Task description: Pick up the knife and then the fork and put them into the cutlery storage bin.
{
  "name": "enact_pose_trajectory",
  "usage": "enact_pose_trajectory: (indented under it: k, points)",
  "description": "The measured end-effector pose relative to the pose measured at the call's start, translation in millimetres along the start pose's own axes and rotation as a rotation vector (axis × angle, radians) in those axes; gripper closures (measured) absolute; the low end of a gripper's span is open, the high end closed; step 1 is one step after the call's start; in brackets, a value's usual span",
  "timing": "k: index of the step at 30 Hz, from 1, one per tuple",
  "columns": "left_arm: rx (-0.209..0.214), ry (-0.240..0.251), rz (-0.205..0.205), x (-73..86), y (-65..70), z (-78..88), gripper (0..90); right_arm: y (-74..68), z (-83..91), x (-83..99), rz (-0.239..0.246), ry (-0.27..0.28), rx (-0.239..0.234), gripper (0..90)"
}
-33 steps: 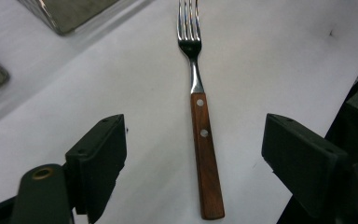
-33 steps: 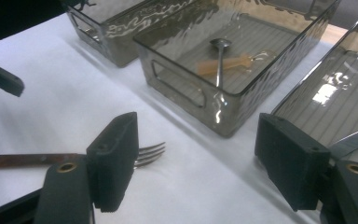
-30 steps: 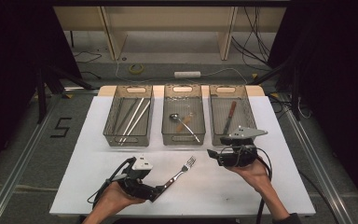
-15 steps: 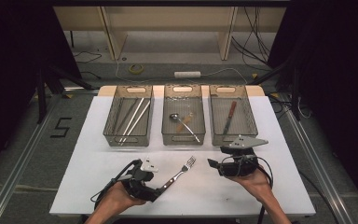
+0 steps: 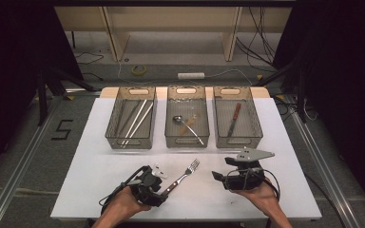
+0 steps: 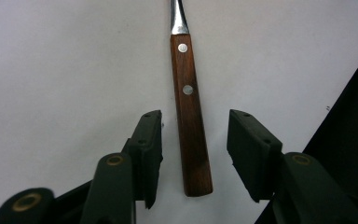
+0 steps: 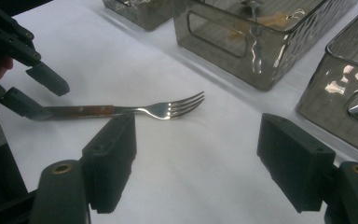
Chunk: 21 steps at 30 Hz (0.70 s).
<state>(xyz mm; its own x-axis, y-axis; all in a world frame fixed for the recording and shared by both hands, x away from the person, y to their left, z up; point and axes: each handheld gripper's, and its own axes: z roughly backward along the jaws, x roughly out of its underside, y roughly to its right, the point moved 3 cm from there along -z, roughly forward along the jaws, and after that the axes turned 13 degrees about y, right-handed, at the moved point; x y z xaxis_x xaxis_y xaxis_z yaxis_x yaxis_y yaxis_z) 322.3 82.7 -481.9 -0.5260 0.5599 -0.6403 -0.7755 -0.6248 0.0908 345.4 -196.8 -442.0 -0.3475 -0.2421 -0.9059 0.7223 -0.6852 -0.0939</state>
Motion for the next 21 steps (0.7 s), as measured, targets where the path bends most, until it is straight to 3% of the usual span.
enact_pose_trajectory:
  k: [16,21]
  points:
    - [-0.023,-0.059,-0.035,-0.6,3.8,-16.1,69.5,-9.7,5.5,6.0,0.003,-0.014,-0.02,29.4]
    - [-0.028,-0.055,-0.031,-0.9,2.8,-16.7,71.6,-10.1,7.0,6.4,0.003,-0.012,-0.021,29.4]
